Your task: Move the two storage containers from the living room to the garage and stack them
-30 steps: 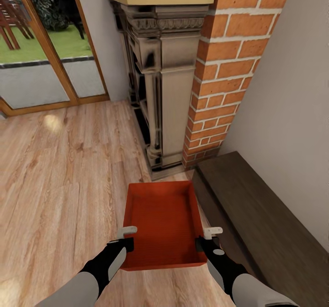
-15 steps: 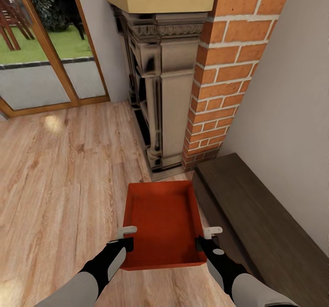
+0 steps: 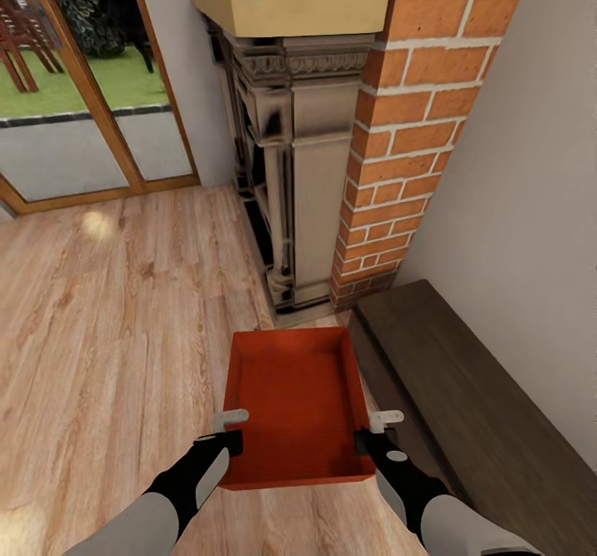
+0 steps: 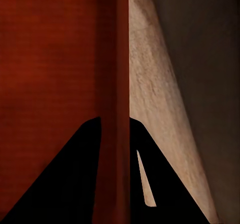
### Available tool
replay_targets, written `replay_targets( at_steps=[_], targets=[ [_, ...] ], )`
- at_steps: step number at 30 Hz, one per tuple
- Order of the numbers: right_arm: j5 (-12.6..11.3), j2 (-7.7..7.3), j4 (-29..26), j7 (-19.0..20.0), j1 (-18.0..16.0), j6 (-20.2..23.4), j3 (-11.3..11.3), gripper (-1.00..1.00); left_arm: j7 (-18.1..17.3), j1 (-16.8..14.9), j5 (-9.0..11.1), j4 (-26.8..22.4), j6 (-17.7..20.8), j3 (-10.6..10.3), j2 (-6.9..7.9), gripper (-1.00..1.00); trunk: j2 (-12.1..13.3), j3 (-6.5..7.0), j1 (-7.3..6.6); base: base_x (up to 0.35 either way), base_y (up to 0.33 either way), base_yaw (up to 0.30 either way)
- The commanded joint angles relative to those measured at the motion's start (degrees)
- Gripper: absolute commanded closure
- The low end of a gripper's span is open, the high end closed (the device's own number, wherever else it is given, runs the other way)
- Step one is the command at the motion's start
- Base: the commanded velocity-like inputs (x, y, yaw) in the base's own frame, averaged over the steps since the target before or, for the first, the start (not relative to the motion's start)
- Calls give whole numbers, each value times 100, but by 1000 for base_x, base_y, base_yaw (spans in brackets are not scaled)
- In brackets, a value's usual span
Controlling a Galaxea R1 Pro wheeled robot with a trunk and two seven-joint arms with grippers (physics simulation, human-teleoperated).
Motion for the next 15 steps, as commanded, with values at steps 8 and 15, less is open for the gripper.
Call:
replay_targets(
  at_steps=[8, 15],
  targets=[
    [48, 4, 69, -36, -2, 4, -58, 100, 270, -4, -123, -31, 47, 32, 9, 100, 320, 140, -176, 0, 0, 0],
    [31, 14, 69, -44, -2, 49, -59, 100, 270, -4, -123, -9, 47, 32, 9, 100, 600, 266, -330, 0, 0, 0]
  ],
)
